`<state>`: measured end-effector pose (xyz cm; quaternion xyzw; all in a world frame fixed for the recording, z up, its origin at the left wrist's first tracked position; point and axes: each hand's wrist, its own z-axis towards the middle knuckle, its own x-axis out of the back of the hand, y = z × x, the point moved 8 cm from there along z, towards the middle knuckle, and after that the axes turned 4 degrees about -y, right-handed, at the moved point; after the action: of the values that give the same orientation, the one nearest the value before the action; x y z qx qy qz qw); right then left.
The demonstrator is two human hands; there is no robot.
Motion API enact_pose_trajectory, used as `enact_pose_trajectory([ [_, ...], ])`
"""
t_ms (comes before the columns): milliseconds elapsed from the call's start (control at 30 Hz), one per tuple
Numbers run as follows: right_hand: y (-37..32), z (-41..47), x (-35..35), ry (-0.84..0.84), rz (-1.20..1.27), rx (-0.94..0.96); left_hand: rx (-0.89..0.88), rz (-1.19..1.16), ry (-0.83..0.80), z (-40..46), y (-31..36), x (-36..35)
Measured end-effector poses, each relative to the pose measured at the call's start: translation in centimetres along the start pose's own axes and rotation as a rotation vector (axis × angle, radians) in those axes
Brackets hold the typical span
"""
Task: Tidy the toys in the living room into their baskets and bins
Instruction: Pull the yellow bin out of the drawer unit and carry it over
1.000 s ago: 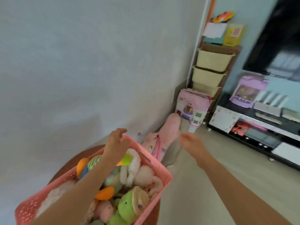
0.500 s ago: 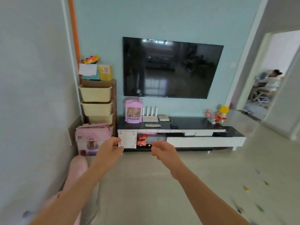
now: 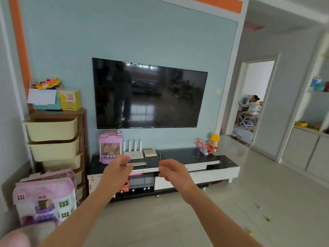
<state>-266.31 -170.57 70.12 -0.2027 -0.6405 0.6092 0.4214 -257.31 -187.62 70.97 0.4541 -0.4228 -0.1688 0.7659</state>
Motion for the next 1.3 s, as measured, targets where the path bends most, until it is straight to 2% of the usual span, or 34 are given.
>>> enact_pose_trajectory([
  [267,1.6,10.0,-5.6,0.011,0.008,-0.055,0.024,0.020,-0.063,9.6,-6.5,2.4],
  [500,-0.3,20.8,-14.8,-0.011,0.023,-0.099,0.085,0.074,-0.067,19.6,-13.7,11.1],
  [667,0.4,27.7,-20.0,-0.036,0.016,-0.130,0.098,0.123,-0.053,24.6,-17.9,14.7],
  [867,2.1,37.6,-26.4,-0.137,-0.016,-0.120,0.255,0.086,0.003,31.2,-25.3,18.0],
  [1133,3.0,56.0,-35.4,-0.336,0.054,-0.085,0.410,0.125,0.205,43.7,-33.0,25.3],
  [1300,4.0,62.1,-38.5,-0.423,0.059,-0.113,0.503,0.099,0.267,48.1,-37.2,27.7],
])
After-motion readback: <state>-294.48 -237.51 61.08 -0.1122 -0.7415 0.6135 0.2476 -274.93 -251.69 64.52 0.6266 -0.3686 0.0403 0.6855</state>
